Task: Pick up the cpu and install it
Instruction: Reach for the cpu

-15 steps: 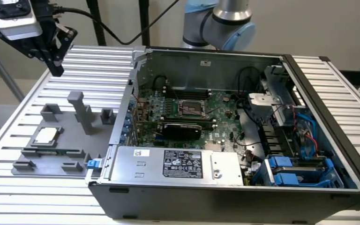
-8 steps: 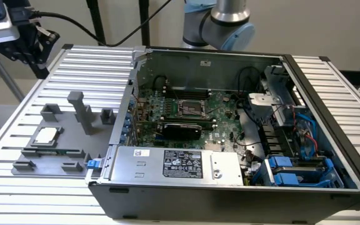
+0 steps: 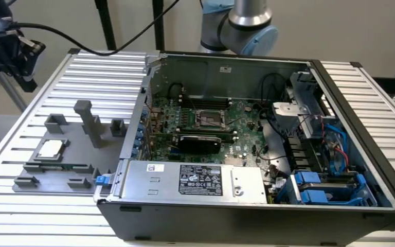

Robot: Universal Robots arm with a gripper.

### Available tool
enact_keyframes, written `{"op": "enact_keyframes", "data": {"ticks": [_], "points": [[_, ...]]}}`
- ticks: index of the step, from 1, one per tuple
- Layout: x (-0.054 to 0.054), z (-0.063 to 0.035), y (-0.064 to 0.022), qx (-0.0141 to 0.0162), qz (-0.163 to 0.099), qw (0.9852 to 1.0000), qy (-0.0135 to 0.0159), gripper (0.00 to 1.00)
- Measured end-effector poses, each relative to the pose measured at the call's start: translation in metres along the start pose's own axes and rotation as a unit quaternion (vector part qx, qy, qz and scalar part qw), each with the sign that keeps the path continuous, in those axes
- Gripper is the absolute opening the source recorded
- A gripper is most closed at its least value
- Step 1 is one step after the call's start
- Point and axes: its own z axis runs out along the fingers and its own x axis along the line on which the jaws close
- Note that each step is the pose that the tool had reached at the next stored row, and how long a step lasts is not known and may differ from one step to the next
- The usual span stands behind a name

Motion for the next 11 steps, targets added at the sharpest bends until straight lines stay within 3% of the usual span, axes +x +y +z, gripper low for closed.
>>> {"op": "enact_keyframes", "data": {"ticks": [4, 6, 9, 11], "points": [[0.015, 0.0065, -0.0014, 0.0001, 0.000, 1.0000, 0.0008, 0.11], [0.018, 0.0094, -0.0017, 0.0001, 0.000, 1.0000, 0.0021, 0.11], [0.019, 0.0119, -0.0019, 0.0005, 0.000, 1.0000, 0.0068, 0.11], [0.019, 0.0119, -0.0019, 0.0006, 0.000, 1.0000, 0.0074, 0.11]]}}
